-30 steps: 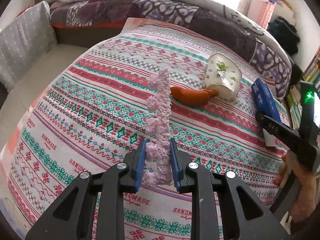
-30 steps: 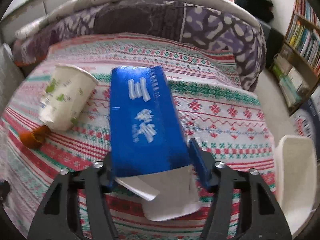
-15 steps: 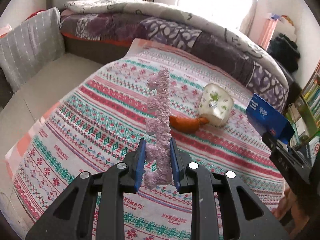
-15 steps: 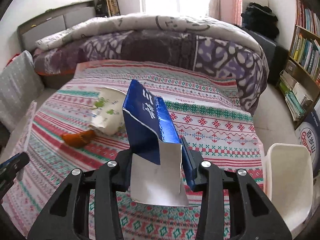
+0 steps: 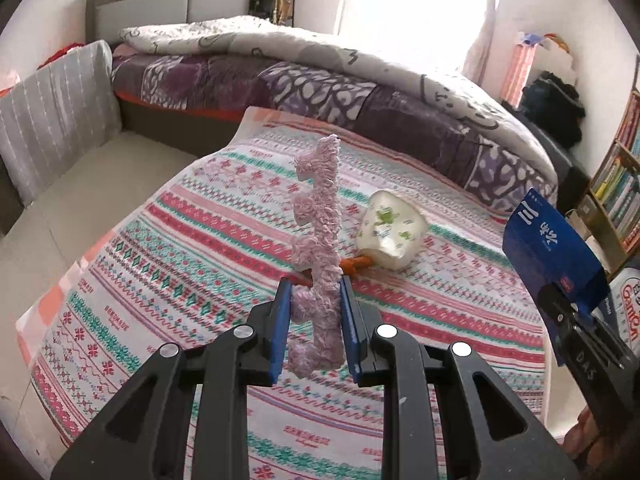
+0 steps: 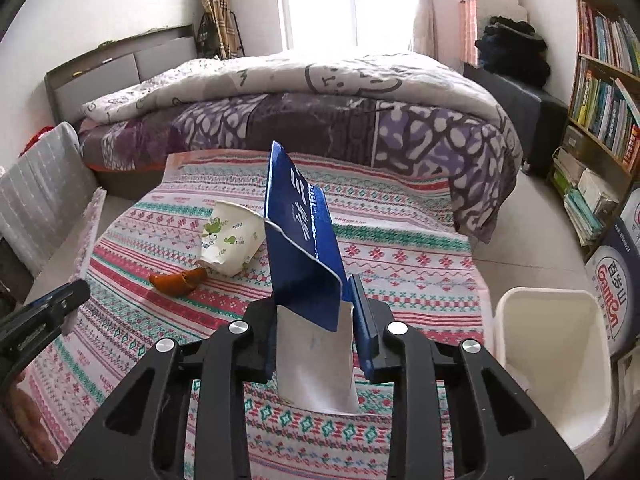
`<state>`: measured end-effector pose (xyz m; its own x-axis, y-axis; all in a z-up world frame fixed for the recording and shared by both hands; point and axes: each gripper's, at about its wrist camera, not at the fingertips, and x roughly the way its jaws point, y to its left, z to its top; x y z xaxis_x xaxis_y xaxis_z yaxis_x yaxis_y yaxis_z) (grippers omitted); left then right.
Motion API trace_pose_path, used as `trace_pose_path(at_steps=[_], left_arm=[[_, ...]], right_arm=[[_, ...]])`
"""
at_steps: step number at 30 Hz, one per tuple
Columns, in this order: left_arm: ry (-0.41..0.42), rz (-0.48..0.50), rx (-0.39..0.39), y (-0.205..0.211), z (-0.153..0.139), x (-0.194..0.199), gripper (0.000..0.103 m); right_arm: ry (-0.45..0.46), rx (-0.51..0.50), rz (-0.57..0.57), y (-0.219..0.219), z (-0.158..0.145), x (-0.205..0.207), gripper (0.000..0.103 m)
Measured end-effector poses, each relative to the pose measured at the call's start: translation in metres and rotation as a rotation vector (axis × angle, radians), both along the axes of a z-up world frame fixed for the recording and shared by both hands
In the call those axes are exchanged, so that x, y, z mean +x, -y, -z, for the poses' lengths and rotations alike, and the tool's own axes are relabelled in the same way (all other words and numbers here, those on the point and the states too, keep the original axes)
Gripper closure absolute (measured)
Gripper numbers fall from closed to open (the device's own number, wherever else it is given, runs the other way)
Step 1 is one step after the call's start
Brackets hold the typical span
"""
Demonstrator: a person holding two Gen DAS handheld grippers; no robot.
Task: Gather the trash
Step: 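Lift the pink strip and blue box off the blanket with both tools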
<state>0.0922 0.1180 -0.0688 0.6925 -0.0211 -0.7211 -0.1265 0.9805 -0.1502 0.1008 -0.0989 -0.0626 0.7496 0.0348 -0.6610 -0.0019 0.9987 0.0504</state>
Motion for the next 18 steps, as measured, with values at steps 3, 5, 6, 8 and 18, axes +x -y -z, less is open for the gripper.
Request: trace_pose_path(at_steps=[3,5,6,8,18], left_arm=[[0.013,0.017,0.002,0.012,-0.005,-0.001,0.079],[0.019,0.029,0.003,0.019,-0.007,-0.001,0.079],[0.021,0.034,0.004,0.023,-0.008,-0.001,0.079],[0.025,0.046,0.006,0.030,-0.010,-0.001,0.079],[0.042,0.120,0.018,0.074,-0.016,-0.003,0.079]], right_arm=[[0.018,-0.010,0.004,0.006,-0.006,-0.009,0.075],[0.024,-0.005,0.012,0.014,-0.010,-0.014,0.075],[0.025,-0.003,0.015,0.016,-0.012,-0.015,0.075],[0.031,-0.002,0.026,0.024,-0.016,-0.020,0.075],[0.043,0.005,0.093,0.066,-0.026,-0.039,0.075]])
